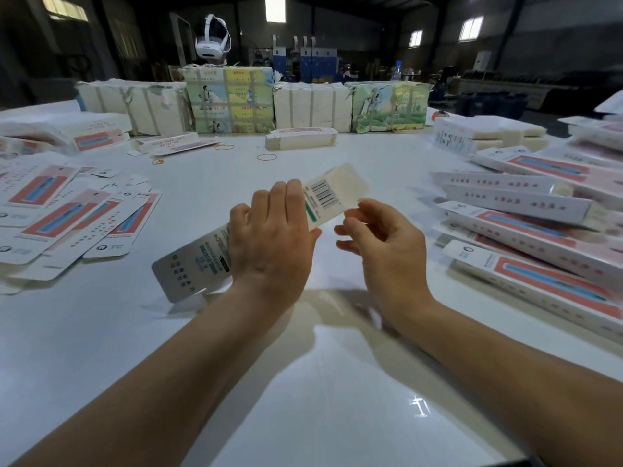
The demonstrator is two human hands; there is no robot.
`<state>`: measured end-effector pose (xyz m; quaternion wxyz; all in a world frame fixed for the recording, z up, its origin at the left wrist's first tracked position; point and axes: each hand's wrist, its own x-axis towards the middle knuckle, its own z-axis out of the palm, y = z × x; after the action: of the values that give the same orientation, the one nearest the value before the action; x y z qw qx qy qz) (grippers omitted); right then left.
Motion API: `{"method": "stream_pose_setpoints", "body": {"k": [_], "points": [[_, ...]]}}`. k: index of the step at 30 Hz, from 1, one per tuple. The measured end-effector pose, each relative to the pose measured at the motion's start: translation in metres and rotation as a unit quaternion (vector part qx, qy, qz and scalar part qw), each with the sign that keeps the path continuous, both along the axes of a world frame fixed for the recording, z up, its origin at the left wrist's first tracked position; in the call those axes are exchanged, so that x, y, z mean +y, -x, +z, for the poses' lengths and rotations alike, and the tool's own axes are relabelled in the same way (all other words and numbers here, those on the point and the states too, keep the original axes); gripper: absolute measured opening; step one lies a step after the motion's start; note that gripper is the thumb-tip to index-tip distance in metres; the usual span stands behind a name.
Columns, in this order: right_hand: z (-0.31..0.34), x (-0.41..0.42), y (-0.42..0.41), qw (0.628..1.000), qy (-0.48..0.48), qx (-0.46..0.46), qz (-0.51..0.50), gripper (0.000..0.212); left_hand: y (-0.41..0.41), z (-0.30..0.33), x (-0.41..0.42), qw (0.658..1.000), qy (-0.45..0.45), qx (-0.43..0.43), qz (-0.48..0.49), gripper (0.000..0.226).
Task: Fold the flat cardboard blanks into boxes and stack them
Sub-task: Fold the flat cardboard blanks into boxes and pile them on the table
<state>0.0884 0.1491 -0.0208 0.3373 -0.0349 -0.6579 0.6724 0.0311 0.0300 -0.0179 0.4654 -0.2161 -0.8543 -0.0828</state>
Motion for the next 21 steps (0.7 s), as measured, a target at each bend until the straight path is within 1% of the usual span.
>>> {"method": "stream_pose_setpoints", "body": {"k": [2,4,6,8,11,15,18,20,21], "points": [[0.001,0.0,0.0,0.999,0.026,0.023,0.006,0.02,0.001,0.001,-0.002,1.0,-0.019,-0.01,-0.015,0.065],[0.002,0.0,0.0,0.999,0.023,0.032,0.011,0.026,0.002,0.003,-0.005,0.999,-0.03,-0.022,-0.024,0.065],[0.001,-0.002,0.0,1.0,-0.007,0.019,0.01,0.035,0.001,0.004,-0.007,0.998,-0.032,-0.036,-0.029,0.066],[0.0,-0.002,0.001,0.999,-0.051,-0.005,0.003,0.037,-0.001,0.003,-0.008,0.998,-0.029,-0.039,-0.037,0.066],[-0.001,-0.001,0.002,0.991,-0.129,-0.046,-0.005,0.034,-0.004,0.001,-0.008,0.998,-0.021,-0.021,-0.05,0.068],[0.002,-0.002,-0.003,0.979,-0.201,-0.032,-0.01,0.025,-0.004,0.0,-0.01,0.997,-0.018,-0.006,-0.07,0.069],[0.004,-0.001,-0.004,0.972,-0.232,-0.038,-0.021,0.023,-0.004,-0.001,-0.011,0.997,-0.015,-0.011,-0.08,0.07],[0.005,0.0,-0.003,0.969,-0.244,-0.039,-0.029,0.032,-0.004,-0.001,-0.01,0.997,-0.007,-0.015,-0.082,0.071],[0.006,0.001,-0.003,0.969,-0.243,-0.042,-0.025,0.041,-0.005,-0.001,-0.01,0.996,-0.002,-0.016,-0.082,0.072]]}}
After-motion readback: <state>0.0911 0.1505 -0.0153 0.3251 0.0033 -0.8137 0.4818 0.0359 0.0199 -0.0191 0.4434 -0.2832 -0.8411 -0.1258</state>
